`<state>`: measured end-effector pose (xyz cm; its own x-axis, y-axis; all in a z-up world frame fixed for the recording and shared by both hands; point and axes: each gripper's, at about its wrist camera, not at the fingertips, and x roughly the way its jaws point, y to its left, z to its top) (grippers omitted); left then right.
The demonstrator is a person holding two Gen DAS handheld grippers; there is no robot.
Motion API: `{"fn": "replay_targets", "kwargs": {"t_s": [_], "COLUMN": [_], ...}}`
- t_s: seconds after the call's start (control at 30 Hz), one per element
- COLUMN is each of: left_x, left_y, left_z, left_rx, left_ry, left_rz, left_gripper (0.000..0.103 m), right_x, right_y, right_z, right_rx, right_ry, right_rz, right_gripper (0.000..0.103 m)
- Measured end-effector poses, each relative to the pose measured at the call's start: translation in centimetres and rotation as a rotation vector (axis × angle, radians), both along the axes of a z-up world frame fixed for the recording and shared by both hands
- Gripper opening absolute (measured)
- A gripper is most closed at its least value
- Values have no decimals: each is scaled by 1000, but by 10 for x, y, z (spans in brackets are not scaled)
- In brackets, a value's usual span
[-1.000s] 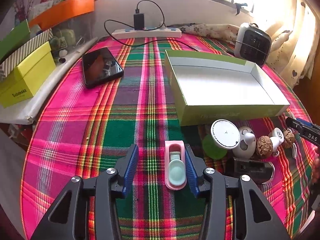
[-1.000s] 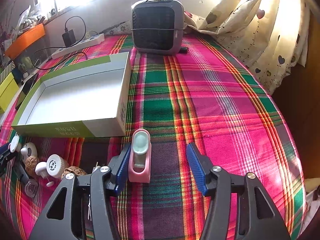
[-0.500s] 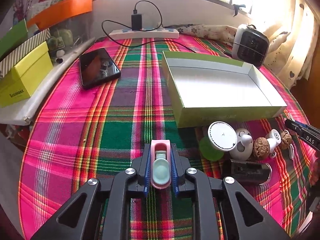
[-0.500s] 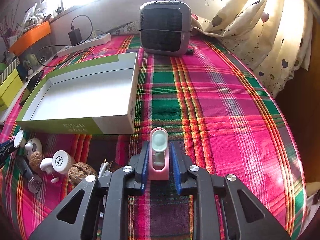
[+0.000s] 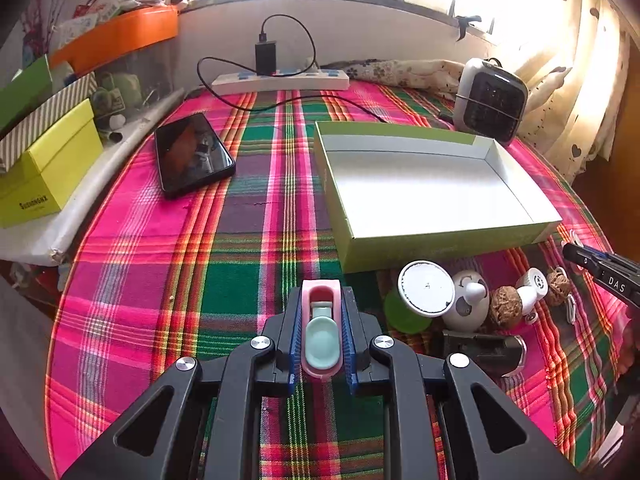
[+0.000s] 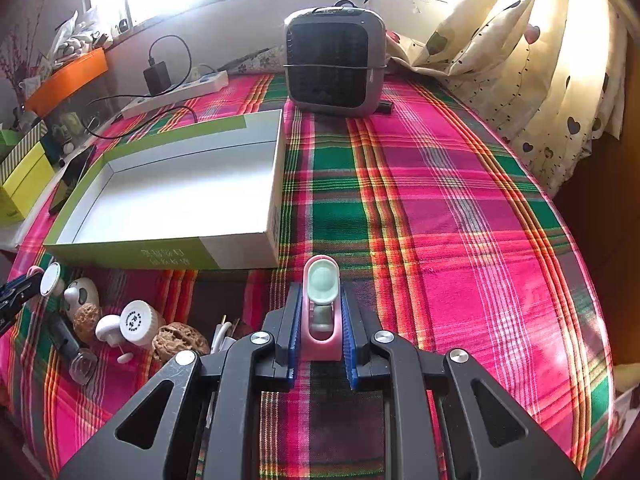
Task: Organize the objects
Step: 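Carry the pink holders into the white box and open both tools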
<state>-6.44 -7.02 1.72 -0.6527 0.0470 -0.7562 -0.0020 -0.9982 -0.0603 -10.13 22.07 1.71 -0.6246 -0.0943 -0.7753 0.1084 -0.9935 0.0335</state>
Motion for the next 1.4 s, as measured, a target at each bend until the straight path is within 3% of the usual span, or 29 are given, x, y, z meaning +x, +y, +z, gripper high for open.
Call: {"fn": "replay_targets", "kwargs": {"t_s": [0.6,1.0,1.4], "left_x": [-43,-94,-138], "left_y": [22,41,48], "left_z": [39,25,7], "left_rx": [54,77,71], "left_ry": [37,-19,-83], "left_rz": [-95,-129,-153], "left_gripper": [15,16,16], "right_x": [-17,-61,-104], "right_y": [-30,-66,-95], "right_z": [50,38,13], "right_rx": [-62,-92,-54], "right_ry": [59,-9,-82], "right_rz": [119,187,222], "right_gripper": [18,18,18]}}
